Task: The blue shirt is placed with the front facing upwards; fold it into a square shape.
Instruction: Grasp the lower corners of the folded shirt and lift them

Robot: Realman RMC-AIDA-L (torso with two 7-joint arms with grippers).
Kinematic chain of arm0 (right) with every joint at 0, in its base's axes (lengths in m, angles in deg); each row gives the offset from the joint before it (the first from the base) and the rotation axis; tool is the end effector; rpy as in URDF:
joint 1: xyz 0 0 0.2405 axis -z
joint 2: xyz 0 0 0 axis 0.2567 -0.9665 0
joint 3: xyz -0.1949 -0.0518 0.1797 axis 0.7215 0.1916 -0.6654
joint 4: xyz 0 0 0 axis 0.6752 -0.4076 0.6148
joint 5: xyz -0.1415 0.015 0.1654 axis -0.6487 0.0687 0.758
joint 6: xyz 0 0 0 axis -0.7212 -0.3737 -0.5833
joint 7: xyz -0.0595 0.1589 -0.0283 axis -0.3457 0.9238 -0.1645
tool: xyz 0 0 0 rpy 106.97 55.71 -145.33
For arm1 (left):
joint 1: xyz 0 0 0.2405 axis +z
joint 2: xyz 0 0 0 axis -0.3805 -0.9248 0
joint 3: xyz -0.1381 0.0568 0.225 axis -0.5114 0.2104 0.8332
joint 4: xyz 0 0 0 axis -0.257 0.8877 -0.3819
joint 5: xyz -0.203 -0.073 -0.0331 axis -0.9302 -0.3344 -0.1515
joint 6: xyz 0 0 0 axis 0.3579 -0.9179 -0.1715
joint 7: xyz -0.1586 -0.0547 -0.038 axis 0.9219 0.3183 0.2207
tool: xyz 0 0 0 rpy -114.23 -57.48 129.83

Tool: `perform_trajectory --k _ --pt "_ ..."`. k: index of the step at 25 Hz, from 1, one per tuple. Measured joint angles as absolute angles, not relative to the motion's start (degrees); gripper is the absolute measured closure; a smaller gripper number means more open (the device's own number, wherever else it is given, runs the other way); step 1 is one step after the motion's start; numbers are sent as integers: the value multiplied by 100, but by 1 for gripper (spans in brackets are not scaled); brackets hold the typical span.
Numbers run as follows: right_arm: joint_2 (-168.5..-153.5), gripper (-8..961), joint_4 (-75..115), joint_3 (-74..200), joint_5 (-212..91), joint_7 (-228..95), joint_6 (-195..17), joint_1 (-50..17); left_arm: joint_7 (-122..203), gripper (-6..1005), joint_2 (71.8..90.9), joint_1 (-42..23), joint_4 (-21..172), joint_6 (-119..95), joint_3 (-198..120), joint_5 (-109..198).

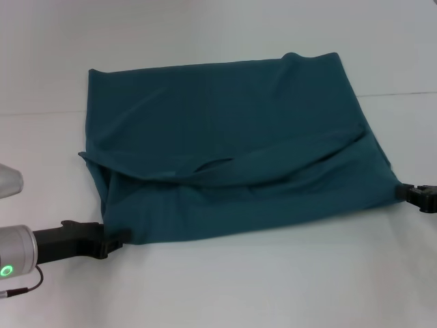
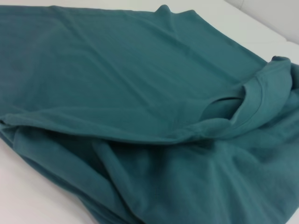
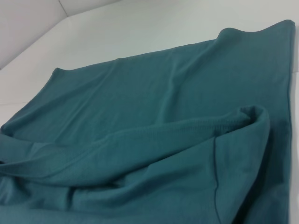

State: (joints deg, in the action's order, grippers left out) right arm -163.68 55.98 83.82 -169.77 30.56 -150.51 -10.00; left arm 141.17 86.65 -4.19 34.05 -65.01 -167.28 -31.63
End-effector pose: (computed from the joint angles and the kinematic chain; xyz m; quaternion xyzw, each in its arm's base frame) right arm 0.3841 0.3647 0.0363 -0.8071 0.4656 0.1678 0.3220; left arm -0.3184 0.3761 -0.0623 -0.8846 -0.3887 -0.1116 0.2322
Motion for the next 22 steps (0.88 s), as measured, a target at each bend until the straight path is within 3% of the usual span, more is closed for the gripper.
perform_trajectory --k 6,11,16,22 --pt "-16369 920 5621 8330 -16977 3056 -15190 -999 14226 652 8671 -467 3407 -6385 -16766 -3112" --pt "-16347 920 5851 8000 -16977 3128 -15709 -972 14676 875 8482 -562 3318 -6775 -16776 -3102" --pt "-16321 920 6224 7849 -16996 3396 -16016 -914 15116 965 8313 -644 3127 -7125 -16822 -3113" --pt "-16280 920 6423 7856 -17030 3767 -16344 -860 15403 965 8163 -780 3079 -7470 -16885 -3085"
